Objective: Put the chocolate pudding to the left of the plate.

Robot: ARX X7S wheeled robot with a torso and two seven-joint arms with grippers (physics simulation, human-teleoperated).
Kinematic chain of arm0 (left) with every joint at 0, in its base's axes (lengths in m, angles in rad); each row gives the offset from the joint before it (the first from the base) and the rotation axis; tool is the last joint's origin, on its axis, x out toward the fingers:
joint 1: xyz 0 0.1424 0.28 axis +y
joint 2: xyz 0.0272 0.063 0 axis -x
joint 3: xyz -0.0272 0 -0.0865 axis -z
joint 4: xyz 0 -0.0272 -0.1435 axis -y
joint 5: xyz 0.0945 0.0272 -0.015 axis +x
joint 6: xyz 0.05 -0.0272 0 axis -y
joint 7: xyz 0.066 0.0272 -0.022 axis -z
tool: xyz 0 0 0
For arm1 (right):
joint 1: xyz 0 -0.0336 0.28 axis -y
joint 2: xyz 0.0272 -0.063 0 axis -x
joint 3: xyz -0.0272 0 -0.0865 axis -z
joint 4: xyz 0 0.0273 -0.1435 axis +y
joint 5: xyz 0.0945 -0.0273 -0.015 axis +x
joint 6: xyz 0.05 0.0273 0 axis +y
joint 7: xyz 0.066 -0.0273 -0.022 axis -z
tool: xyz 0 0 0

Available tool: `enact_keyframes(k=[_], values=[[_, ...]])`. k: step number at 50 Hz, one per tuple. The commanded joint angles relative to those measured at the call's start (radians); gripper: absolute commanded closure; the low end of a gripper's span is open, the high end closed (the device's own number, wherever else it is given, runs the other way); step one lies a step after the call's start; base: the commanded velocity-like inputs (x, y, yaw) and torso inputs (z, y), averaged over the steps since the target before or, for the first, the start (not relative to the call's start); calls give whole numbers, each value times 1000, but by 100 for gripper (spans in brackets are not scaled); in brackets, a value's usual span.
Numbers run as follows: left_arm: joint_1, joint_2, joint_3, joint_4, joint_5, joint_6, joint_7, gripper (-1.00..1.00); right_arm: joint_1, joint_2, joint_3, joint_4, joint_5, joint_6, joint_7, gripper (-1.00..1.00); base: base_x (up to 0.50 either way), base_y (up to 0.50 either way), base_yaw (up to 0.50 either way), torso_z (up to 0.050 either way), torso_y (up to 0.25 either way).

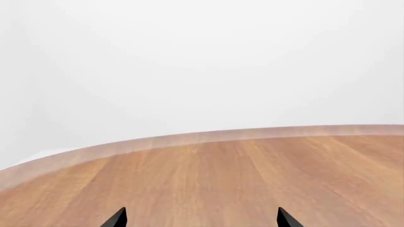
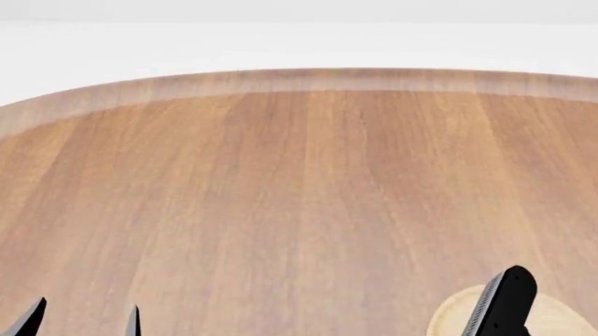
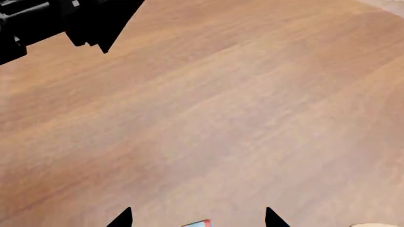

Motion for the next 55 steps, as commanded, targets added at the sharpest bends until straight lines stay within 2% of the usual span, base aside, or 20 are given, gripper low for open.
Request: enact_keyframes(k=[1, 25, 39, 55], values=[[-1, -4, 5, -1, -2, -1, -2, -100, -29, -20, -39, 42, -43, -40, -13, -100, 0, 0, 0, 0, 0], [-2, -9, 15, -1, -3, 0, -10, -100, -104, -43, -97, 130, -111, -120, -30, -100, 0, 0, 0, 0, 0], [-6, -12, 20, -5, -2, 2, -14, -100, -124, -39, -72, 204, -131, -171, -21, -100, 0, 0, 0, 0, 0], [-7, -15, 28, -5, -3, 2, -18, -100, -124, -80, -112, 287, -160, -205, -43, -100, 0, 0, 0, 0, 0]])
